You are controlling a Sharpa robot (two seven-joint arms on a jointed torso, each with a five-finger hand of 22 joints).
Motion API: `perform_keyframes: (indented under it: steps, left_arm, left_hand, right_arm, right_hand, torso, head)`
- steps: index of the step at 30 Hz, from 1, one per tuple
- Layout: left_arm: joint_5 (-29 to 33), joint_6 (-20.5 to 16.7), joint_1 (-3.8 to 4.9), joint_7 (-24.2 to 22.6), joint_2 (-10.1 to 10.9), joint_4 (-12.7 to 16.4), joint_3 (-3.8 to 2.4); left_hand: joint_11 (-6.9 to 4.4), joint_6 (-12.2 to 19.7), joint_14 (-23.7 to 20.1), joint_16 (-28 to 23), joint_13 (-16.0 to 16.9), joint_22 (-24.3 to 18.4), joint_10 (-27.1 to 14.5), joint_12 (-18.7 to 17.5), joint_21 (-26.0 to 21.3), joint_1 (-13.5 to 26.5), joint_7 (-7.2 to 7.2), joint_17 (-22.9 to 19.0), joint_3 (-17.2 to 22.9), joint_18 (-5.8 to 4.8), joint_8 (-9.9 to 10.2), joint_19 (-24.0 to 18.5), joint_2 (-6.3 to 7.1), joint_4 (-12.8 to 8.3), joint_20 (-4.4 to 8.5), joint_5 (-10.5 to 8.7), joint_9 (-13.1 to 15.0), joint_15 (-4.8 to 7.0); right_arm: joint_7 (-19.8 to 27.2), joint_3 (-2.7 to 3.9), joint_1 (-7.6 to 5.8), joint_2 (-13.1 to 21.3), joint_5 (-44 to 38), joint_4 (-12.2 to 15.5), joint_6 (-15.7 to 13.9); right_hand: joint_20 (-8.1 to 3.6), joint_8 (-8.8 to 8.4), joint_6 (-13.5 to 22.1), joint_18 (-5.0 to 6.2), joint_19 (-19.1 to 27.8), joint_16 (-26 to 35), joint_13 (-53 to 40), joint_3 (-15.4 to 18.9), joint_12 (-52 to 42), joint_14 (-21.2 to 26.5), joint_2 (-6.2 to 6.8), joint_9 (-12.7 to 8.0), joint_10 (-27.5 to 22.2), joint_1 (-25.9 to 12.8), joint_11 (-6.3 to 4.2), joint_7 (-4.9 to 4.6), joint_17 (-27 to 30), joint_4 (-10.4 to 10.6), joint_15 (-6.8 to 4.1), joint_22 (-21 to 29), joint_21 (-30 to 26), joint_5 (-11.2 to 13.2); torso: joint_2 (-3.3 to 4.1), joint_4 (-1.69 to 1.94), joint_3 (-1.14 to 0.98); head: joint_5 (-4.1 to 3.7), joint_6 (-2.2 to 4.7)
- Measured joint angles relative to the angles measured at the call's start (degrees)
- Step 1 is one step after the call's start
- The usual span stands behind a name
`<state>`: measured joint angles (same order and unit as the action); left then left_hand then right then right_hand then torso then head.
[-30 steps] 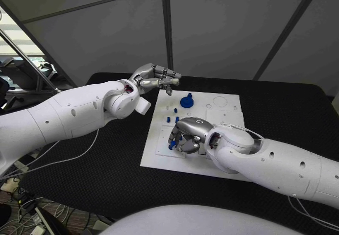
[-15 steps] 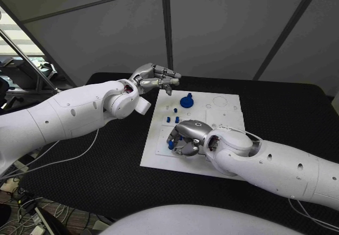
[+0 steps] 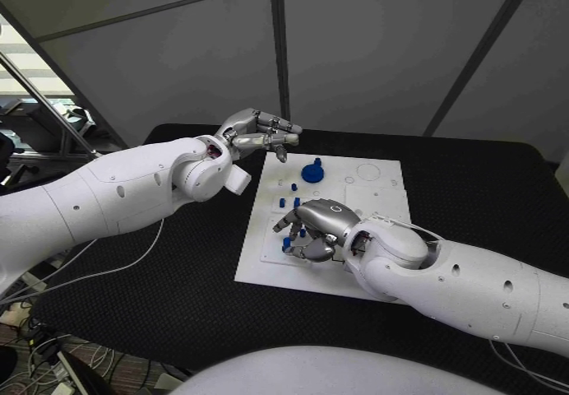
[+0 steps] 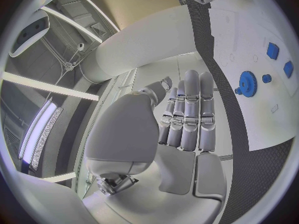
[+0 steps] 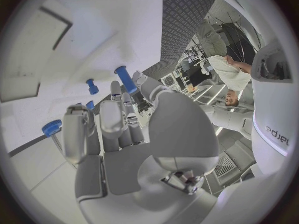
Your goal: Assemble the parts on the task board
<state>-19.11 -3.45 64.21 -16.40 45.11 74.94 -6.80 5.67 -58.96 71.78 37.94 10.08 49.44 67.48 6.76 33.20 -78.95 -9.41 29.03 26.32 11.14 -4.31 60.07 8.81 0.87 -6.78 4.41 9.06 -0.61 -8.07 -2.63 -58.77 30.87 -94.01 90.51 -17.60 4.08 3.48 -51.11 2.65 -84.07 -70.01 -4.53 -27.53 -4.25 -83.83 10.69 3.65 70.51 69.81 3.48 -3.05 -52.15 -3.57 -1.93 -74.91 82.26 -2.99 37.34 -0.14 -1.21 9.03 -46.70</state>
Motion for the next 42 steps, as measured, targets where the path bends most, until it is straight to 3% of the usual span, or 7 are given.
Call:
perform_keyframes:
  steps: [9, 16, 21, 23, 25, 29, 42]
  left_arm:
    - [0.00, 0.11, 0.00, 0.07, 0.07, -0.06, 0.02]
    - [0.00, 0.15, -0.01, 0.11, 0.55, -0.07, 0.09]
    - [0.01, 0.13, -0.02, 0.15, 1.10, 0.07, 0.16]
    - [0.01, 0.11, -0.02, 0.15, 1.26, 0.19, 0.18]
    - [0.01, 0.06, -0.02, 0.15, 1.42, 0.52, 0.19]
    - [0.05, -0.25, -0.06, 0.08, 1.74, 1.14, 0.24]
    - [0.59, -0.86, -0.38, -0.08, 2.34, 1.90, 0.31]
  left_hand:
    - [0.00, 0.00, 0.00, 0.00, 0.00, 0.01, 0.00, 0.00, 0.00, 0.00, 0.00, 0.00, 0.00, 0.00, 0.00, 0.00, 0.00, 0.00, 0.00, 0.00, 0.00, 0.00]
    - [0.00, 0.00, 0.00, 0.00, -0.01, 0.01, 0.00, 0.00, 0.00, 0.00, 0.00, 0.01, 0.00, 0.00, 0.00, 0.00, 0.00, 0.00, 0.00, 0.00, -0.01, 0.00]
    - [0.00, 0.00, 0.00, 0.00, -0.01, 0.01, 0.00, 0.00, 0.00, 0.00, 0.00, 0.01, 0.00, 0.00, 0.00, 0.00, 0.00, 0.00, 0.00, 0.00, 0.02, 0.00]
    - [0.00, 0.00, 0.00, 0.00, -0.02, 0.01, 0.00, 0.00, 0.00, 0.00, 0.00, 0.01, 0.00, 0.00, 0.00, 0.00, 0.00, 0.00, 0.00, 0.00, 0.04, 0.00]
    - [0.00, 0.00, 0.00, 0.00, -0.02, 0.00, 0.00, 0.00, 0.00, 0.00, 0.00, 0.01, 0.00, 0.00, 0.00, 0.00, 0.00, 0.00, 0.00, 0.00, 0.04, 0.00]
    - [0.00, 0.00, 0.00, 0.00, 0.06, -0.07, 0.00, 0.00, -0.23, 0.00, 0.00, 0.01, 0.00, 0.00, 0.00, 0.00, 0.00, 0.00, 0.00, 0.00, 0.04, 0.00]
    - [0.00, 0.00, 0.00, 0.00, 0.06, -0.07, 0.00, 0.00, -0.23, 0.00, 0.00, 0.02, 0.00, 0.00, 0.00, 0.00, 0.00, 0.00, 0.00, 0.00, 0.09, 0.00]
  right_arm:
    - [1.56, 0.13, 0.20, 5.03, 0.64, 5.09, -6.02]
    - [1.67, 3.96, -0.11, 13.60, 3.71, 11.15, -7.32]
    - [-0.25, 5.43, -0.79, 21.66, 11.10, 13.99, -7.27]
    - [-1.49, 5.60, -0.87, 24.04, 13.74, 14.41, -7.27]
    - [-3.26, 5.73, -0.90, 26.04, 16.23, 15.07, -7.30]
    - [-7.53, 5.83, -0.93, 28.84, 18.90, 16.23, -7.39]
    - [-22.80, 5.63, 1.91, 30.92, 15.37, 18.51, -6.04]
  right_hand:
    - [0.00, 0.33, -1.26, 0.00, 0.00, 0.00, -0.24, 1.05, -0.57, 0.00, 0.24, 0.25, 0.24, 0.24, -0.23, -1.25, 0.36, 0.10, 0.00, 0.00, 0.00, 0.00]
    - [0.00, 3.16, -8.05, 0.00, 0.00, -0.60, -1.10, 2.40, -2.23, 0.00, 0.51, 1.33, 2.89, 0.51, -0.83, -3.60, -0.38, 1.13, 0.00, 0.00, 0.71, 0.00]
    - [-1.38, 5.43, -14.14, -0.92, 0.11, -3.59, -5.75, 4.39, -9.91, -0.15, 0.73, 3.00, 12.53, -0.90, -3.53, -1.41, -5.10, 2.45, -1.97, 0.00, 3.39, 0.00]
    - [-2.22, 5.83, -15.26, -0.92, 0.10, -4.59, -11.07, 6.09, -16.28, -0.14, 1.04, 4.04, 13.43, -1.91, -4.42, -0.29, -6.58, 3.18, -2.82, 0.00, 4.34, 0.00]
    - [-3.19, 6.23, -15.95, -0.93, 0.11, -6.25, -29.15, 7.97, -34.20, -0.19, 0.75, 5.64, 13.51, -3.06, -5.14, 0.30, -9.34, 4.65, -3.13, 0.00, 5.41, 0.00]
    - [-3.40, 6.28, -15.51, -1.83, -0.09, -9.21, -54.18, 10.59, -58.18, -0.11, -0.02, 10.76, 12.55, -2.71, -5.60, 0.37, -14.25, 7.27, -3.21, 0.00, 6.33, -0.36]
    - [-3.39, 5.61, -13.01, -1.81, -0.09, -10.65, -63.17, 24.83, -65.15, -0.11, 0.92, 20.56, 10.74, -4.16, -5.02, 0.29, -17.62, 17.09, -3.20, 0.00, 6.90, -0.46]
  torso:
    - [-0.08, -0.04, -0.03]
    - [-0.14, -0.05, 0.03]
    - [-0.14, -0.18, 0.10]
    - [-0.14, -0.30, 0.15]
    - [-0.18, -0.42, 0.20]
    - [-0.21, -0.68, 0.29]
    - [-0.21, -0.91, 0.35]
  head:
    - [-0.53, 0.51]
    - [-1.65, 1.14]
    - [-3.44, 1.86]
    - [-4.22, 2.14]
    - [-4.88, 2.29]
    - [-5.94, 2.55]
    - [-7.88, 2.36]
